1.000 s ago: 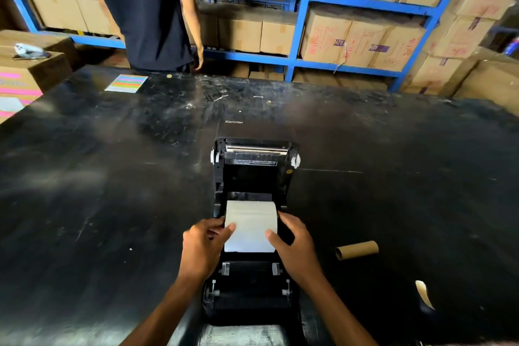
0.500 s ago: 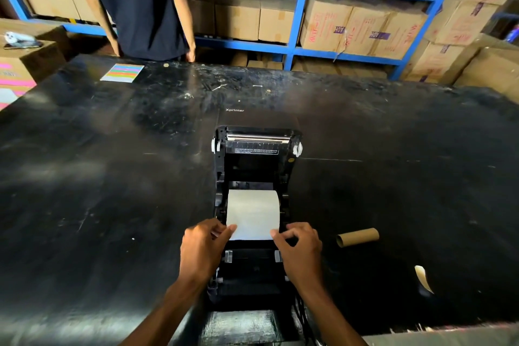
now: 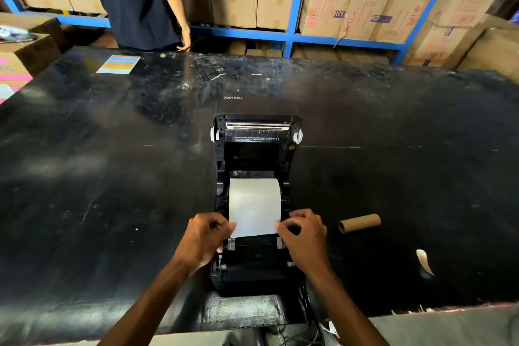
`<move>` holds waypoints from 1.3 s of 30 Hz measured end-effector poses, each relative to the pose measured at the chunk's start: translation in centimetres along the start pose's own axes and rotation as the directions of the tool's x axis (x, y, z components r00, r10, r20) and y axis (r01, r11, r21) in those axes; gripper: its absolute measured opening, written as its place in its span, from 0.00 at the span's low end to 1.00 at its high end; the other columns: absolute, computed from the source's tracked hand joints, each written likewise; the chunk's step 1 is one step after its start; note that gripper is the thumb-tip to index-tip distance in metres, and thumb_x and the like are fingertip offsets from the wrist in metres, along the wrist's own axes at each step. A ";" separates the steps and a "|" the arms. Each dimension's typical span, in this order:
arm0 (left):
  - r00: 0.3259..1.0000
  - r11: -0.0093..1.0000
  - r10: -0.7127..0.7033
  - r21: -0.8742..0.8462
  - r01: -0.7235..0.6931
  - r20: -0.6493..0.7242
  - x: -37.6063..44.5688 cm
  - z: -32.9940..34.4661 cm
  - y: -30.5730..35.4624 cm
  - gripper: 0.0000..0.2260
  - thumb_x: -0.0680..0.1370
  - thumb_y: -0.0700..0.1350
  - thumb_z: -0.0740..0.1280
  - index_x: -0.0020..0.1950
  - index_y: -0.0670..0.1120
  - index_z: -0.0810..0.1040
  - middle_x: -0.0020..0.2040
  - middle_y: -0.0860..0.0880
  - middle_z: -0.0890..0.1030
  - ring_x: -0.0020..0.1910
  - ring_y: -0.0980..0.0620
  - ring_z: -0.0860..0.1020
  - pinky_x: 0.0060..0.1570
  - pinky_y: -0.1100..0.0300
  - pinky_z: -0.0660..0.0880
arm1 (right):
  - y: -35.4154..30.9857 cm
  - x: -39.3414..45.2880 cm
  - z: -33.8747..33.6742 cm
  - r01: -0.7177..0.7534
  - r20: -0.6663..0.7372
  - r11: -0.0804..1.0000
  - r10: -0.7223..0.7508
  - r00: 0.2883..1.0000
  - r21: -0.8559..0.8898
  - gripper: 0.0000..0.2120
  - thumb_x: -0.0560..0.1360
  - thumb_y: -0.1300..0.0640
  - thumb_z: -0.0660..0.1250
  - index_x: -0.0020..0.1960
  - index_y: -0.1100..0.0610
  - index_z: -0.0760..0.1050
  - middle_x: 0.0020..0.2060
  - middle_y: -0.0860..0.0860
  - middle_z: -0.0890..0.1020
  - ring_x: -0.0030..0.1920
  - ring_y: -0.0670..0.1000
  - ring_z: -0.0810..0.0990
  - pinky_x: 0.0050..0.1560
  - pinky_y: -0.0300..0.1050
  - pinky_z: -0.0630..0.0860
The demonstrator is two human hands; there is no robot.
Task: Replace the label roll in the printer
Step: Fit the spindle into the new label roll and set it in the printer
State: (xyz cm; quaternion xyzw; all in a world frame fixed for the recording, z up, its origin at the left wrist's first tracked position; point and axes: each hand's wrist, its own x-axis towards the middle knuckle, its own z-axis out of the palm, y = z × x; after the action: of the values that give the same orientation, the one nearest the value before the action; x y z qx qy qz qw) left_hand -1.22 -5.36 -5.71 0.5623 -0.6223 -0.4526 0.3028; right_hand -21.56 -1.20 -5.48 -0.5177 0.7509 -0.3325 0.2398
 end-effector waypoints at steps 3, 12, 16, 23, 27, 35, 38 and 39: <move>1.000 1.000 0.007 0.020 -0.007 0.010 -0.1 -0.1 -0.4 0.15 0.76 0.44 0.70 0.33 0.36 0.76 0.23 0.50 0.70 0.20 0.56 0.69 0.24 0.67 0.69 | 0.2 0.1 -0.2 0.000 0.004 1.000 0.000 1.000 -0.017 0.10 0.71 0.48 0.71 0.38 0.54 0.82 0.48 0.45 0.73 0.52 0.45 0.66 0.53 0.44 0.60; 0.994 0.987 0.101 0.132 -0.095 -0.035 -0.2 0.3 -0.6 0.12 0.75 0.44 0.70 0.32 0.43 0.79 0.24 0.52 0.74 0.21 0.58 0.70 0.26 0.61 0.71 | 0.4 -0.2 0.4 -0.011 0.007 1.000 0.011 1.000 0.002 0.04 0.70 0.54 0.72 0.40 0.55 0.82 0.58 0.50 0.74 0.64 0.51 0.66 0.61 0.45 0.60; 0.989 0.971 0.137 0.204 -0.123 -0.058 -0.2 0.5 -0.5 0.14 0.75 0.45 0.70 0.31 0.43 0.78 0.23 0.51 0.73 0.21 0.57 0.69 0.27 0.58 0.71 | 0.4 -0.2 0.7 -0.038 -0.005 0.999 0.038 0.999 -0.006 0.04 0.71 0.54 0.72 0.41 0.55 0.83 0.66 0.52 0.72 0.68 0.52 0.63 0.65 0.48 0.59; 0.987 0.956 0.142 0.267 -0.118 -0.071 -0.1 0.6 -0.8 0.15 0.74 0.47 0.71 0.31 0.42 0.78 0.25 0.45 0.75 0.24 0.53 0.67 0.29 0.52 0.72 | 0.6 -0.6 0.7 -0.052 0.010 0.998 0.052 0.999 0.021 0.04 0.71 0.53 0.71 0.41 0.53 0.83 0.68 0.52 0.71 0.70 0.52 0.61 0.68 0.50 0.58; 0.997 0.976 0.079 0.203 -0.079 0.011 0.0 -0.1 -0.5 0.11 0.74 0.44 0.71 0.32 0.42 0.81 0.26 0.51 0.78 0.24 0.58 0.70 0.28 0.67 0.67 | 0.5 -0.6 -0.1 -0.066 0.101 0.996 0.059 0.993 0.064 0.05 0.72 0.53 0.70 0.37 0.47 0.78 0.69 0.51 0.69 0.71 0.51 0.60 0.69 0.51 0.57; 0.989 0.933 0.112 0.332 -0.136 0.092 0.0 -0.4 -0.6 0.12 0.75 0.45 0.70 0.32 0.44 0.81 0.28 0.52 0.80 0.28 0.57 0.77 0.31 0.61 0.74 | 0.8 -0.3 -0.4 -0.066 0.156 0.996 0.057 0.986 0.055 0.04 0.71 0.52 0.71 0.38 0.45 0.78 0.70 0.51 0.68 0.72 0.51 0.60 0.70 0.52 0.55; 0.996 0.928 0.084 0.361 -0.090 0.033 0.3 -0.2 -0.6 0.12 0.72 0.46 0.70 0.30 0.43 0.79 0.27 0.49 0.81 0.28 0.52 0.79 0.30 0.53 0.76 | 0.3 -0.4 -0.2 -0.088 0.128 0.995 0.081 0.988 0.051 0.04 0.72 0.53 0.70 0.38 0.48 0.79 0.69 0.52 0.69 0.71 0.52 0.61 0.70 0.52 0.56; 0.997 0.929 0.070 0.362 -0.078 0.034 0.3 -0.2 -0.5 0.12 0.72 0.45 0.70 0.30 0.42 0.79 0.27 0.49 0.81 0.27 0.55 0.79 0.30 0.54 0.77 | 0.3 -0.5 -0.3 -0.095 0.146 0.994 0.087 0.985 0.049 0.05 0.72 0.54 0.69 0.38 0.49 0.79 0.69 0.53 0.69 0.71 0.52 0.61 0.71 0.53 0.56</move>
State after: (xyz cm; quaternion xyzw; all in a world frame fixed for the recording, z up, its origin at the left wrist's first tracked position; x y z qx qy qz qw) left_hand -0.94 -5.72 -6.10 0.5799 -0.7191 -0.3240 0.2042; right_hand -21.79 -0.62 -5.51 -0.4985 0.7451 -0.3037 0.3227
